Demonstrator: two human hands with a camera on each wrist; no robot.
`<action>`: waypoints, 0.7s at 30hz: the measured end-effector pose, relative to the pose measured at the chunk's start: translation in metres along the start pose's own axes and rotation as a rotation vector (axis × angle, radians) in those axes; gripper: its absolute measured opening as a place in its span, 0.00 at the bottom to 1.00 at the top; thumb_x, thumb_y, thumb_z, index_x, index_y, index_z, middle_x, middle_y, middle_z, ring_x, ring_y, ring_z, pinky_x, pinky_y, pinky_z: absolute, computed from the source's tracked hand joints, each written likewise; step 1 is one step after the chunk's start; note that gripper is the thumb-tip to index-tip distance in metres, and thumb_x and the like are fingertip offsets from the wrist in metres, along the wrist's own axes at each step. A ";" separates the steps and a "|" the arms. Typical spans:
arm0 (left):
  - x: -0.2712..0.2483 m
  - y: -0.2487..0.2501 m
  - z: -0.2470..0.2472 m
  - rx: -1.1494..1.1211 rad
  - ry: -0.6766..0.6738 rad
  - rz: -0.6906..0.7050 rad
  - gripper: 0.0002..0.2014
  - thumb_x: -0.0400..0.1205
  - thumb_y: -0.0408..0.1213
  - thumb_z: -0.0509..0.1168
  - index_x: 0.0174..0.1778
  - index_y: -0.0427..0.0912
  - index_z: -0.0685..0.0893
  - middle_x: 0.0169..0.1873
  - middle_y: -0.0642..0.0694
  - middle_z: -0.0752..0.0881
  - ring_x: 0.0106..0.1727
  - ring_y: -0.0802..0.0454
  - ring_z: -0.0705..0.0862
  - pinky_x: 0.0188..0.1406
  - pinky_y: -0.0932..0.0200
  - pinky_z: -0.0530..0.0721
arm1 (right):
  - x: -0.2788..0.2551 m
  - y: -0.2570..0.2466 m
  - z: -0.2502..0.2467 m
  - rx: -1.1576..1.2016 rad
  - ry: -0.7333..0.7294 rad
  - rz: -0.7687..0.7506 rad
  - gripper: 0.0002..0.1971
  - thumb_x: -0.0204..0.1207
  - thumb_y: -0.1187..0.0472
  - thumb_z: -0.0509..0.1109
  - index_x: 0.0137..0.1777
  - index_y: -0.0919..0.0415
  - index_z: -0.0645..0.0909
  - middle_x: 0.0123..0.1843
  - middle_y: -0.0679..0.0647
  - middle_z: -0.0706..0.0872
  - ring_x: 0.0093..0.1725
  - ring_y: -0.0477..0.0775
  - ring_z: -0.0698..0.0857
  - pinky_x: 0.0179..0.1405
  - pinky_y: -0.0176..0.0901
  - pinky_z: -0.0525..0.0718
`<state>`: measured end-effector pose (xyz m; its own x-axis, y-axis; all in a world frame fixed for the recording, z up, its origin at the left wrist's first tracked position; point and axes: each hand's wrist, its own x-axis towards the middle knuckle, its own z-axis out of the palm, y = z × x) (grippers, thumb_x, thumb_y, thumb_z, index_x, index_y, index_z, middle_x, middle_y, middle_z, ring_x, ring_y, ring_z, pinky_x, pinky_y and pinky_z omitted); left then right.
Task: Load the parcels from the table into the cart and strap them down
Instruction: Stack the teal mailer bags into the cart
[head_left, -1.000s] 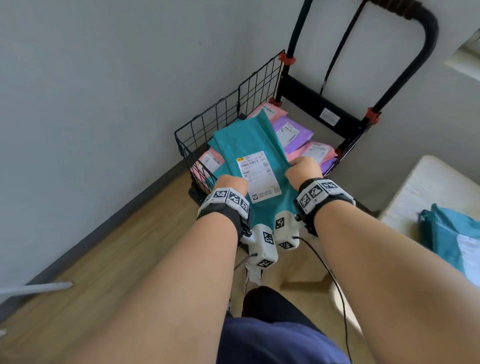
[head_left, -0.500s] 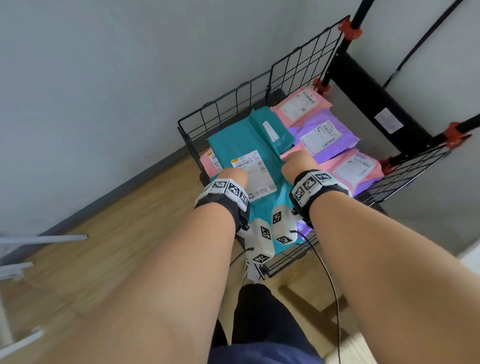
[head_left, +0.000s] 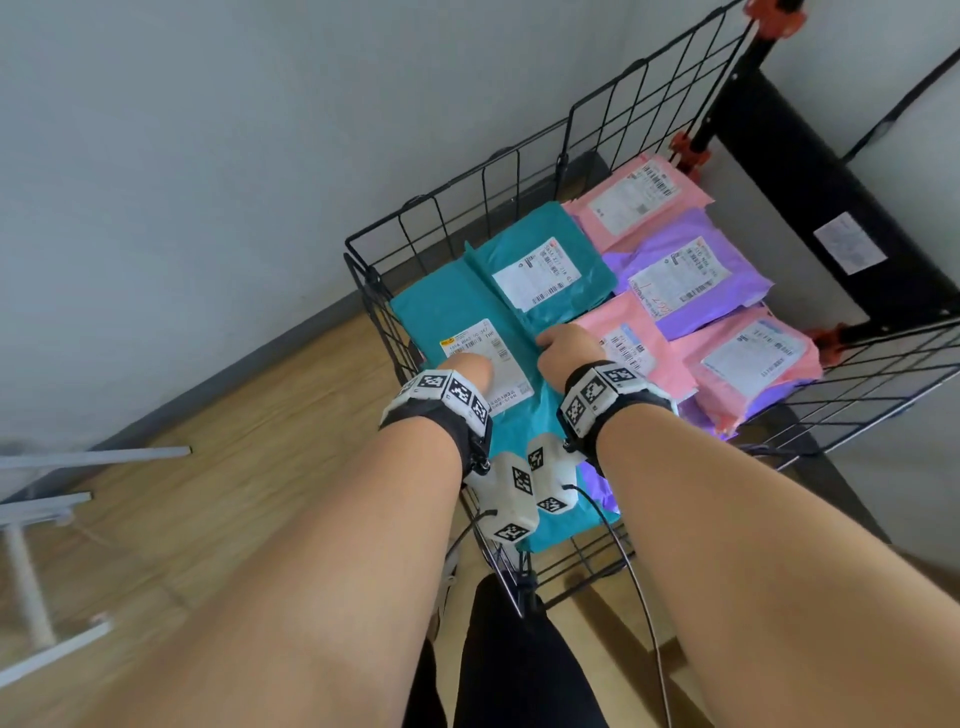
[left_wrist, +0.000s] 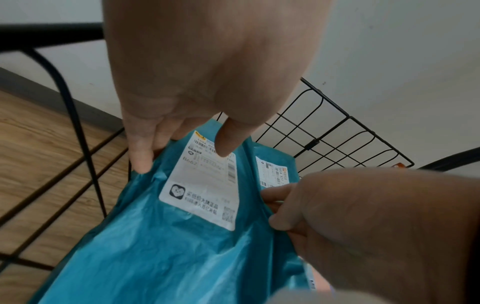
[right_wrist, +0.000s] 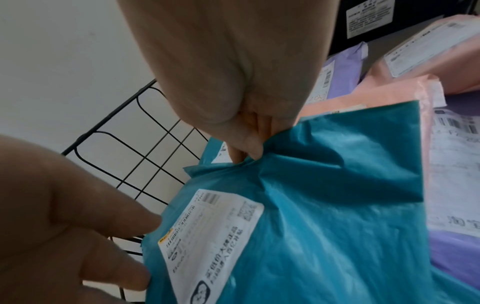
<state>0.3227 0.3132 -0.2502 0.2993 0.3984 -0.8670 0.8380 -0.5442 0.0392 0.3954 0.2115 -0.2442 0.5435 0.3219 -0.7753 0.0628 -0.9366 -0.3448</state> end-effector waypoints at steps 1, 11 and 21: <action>-0.003 -0.001 0.001 0.008 -0.026 0.016 0.20 0.88 0.30 0.49 0.75 0.26 0.69 0.74 0.32 0.73 0.75 0.39 0.72 0.70 0.54 0.71 | 0.000 0.002 0.002 -0.003 -0.004 0.000 0.25 0.78 0.74 0.55 0.73 0.62 0.76 0.70 0.59 0.80 0.66 0.62 0.80 0.66 0.50 0.81; -0.031 0.002 -0.012 0.301 0.026 0.168 0.18 0.88 0.27 0.50 0.71 0.27 0.74 0.71 0.34 0.76 0.72 0.39 0.76 0.69 0.54 0.73 | -0.020 0.008 0.005 0.122 0.069 0.017 0.27 0.79 0.75 0.53 0.77 0.62 0.73 0.75 0.60 0.77 0.70 0.62 0.79 0.65 0.47 0.78; -0.097 -0.022 -0.011 0.410 0.167 0.366 0.17 0.88 0.29 0.52 0.70 0.29 0.76 0.69 0.35 0.78 0.70 0.40 0.77 0.66 0.54 0.75 | -0.098 0.008 0.002 0.154 0.253 0.091 0.24 0.81 0.72 0.56 0.76 0.58 0.74 0.77 0.56 0.73 0.74 0.60 0.75 0.74 0.51 0.73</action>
<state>0.2804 0.2946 -0.1617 0.6323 0.2230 -0.7420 0.4306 -0.8973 0.0972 0.3412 0.1730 -0.1720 0.7337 0.1748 -0.6566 -0.1127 -0.9217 -0.3712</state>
